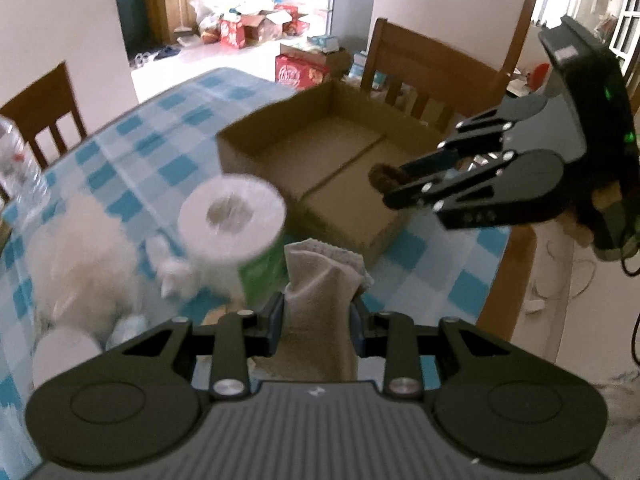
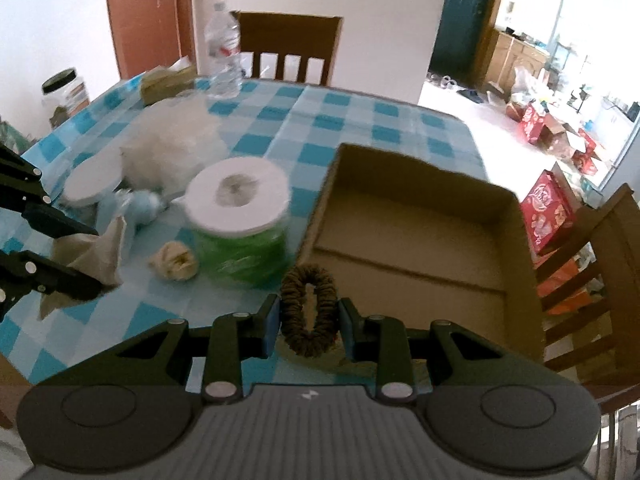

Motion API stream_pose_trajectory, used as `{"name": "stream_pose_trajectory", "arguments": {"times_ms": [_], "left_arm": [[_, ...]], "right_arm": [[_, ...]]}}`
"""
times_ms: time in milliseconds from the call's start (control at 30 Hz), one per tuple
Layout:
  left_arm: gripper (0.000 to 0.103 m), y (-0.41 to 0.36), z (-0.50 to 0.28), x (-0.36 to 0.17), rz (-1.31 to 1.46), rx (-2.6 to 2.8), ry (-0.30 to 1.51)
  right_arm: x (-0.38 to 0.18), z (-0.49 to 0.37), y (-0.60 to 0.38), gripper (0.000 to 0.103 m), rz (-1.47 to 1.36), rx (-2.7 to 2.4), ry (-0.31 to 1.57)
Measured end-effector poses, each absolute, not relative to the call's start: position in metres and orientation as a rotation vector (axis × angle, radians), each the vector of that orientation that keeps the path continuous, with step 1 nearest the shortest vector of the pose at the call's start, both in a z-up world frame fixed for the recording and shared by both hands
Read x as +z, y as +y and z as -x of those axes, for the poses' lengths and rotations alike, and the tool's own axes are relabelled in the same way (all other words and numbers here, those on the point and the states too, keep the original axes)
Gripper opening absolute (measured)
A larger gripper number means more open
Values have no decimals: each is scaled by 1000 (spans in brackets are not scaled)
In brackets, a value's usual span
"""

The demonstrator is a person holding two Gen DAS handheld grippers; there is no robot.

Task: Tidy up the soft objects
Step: 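Carry both items into the cardboard box and open both tools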

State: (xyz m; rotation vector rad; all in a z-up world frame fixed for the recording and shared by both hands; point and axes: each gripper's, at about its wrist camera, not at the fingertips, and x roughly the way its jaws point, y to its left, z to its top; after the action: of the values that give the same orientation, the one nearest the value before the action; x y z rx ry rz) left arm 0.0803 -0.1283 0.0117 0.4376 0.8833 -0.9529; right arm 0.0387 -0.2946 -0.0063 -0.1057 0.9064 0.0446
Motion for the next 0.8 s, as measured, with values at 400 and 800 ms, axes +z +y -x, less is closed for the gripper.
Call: {"name": "stream_pose_trajectory", "arguments": {"times_ms": [400,800], "left_arm": [[32,-218,-127,24,-447,-901,817],[89,-291,-163,11,-445,-876,774]], "right_arm": [[-8,-64,-340,103,48,63,819],[-12,-49,-363,103,21,8,824]]}}
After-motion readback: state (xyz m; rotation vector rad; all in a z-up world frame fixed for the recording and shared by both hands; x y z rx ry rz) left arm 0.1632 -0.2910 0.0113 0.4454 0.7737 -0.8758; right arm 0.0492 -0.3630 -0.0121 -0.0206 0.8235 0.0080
